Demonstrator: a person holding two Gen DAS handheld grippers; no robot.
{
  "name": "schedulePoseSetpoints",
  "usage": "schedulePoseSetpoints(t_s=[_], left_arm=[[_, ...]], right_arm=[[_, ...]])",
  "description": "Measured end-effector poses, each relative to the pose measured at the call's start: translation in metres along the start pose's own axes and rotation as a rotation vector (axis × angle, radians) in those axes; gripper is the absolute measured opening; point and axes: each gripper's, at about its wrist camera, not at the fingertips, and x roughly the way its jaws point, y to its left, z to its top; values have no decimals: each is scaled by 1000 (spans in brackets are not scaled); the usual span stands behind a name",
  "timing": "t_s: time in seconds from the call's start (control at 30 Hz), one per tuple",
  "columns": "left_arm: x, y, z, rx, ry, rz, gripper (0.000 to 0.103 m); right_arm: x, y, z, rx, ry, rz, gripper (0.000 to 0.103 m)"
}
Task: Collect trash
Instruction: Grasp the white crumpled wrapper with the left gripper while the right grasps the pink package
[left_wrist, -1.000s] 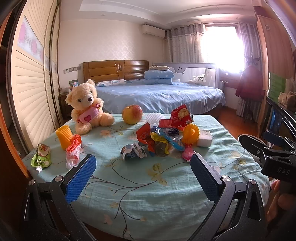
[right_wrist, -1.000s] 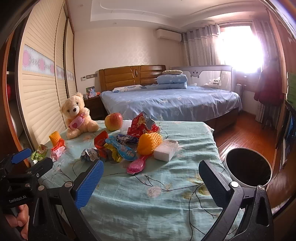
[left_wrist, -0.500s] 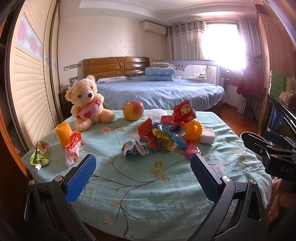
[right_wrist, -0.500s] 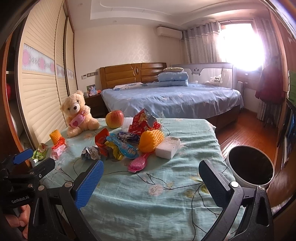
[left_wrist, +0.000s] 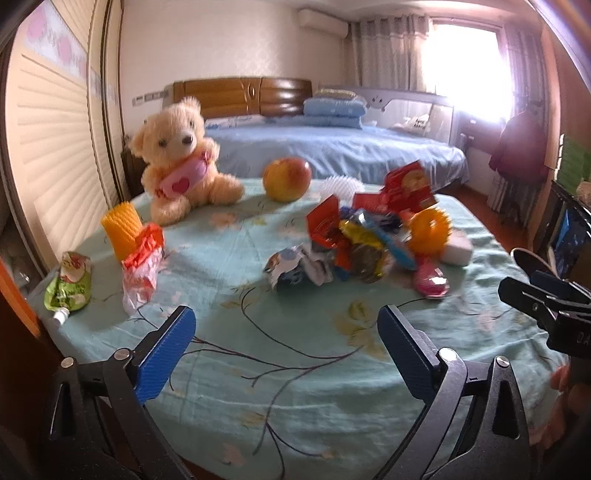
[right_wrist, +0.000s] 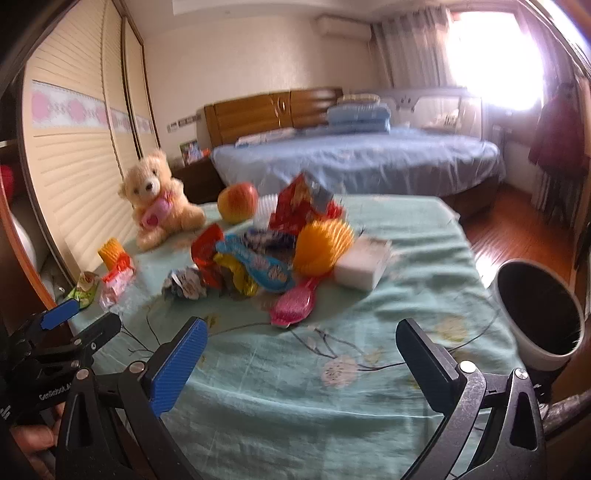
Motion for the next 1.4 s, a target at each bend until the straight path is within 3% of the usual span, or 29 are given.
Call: schedulePoseSetpoints(t_s=[0.4,0.63,0.73,0.83,0.9,0.97,1.0,1.4], left_arm=[[70,9,23,-23,98,-8,97],[105,10,37,-19,137,15,94],[118,12,38,-27,170,2,84],[124,12,37,-31,198,-34,64],[125,11,36,-25,204,-60,43],[124,9,34,-15,208,-74,30],[123,9,33,-13,208,-74,26],[77,6,17,-26,181,-110,22]], right_arm=[[67,0,6,49,161,46,87],[103,-4,14,60,238,25,78],[110,-2,15,42,248,18,77],[115,1,15,16,255,-3,76],[117,3,17,-6,256,-22,60],[118,5,17,-17,250,-40,47],[118,5,18,-21,250,-38,47],[84,-5,4,5,227,83,47]])
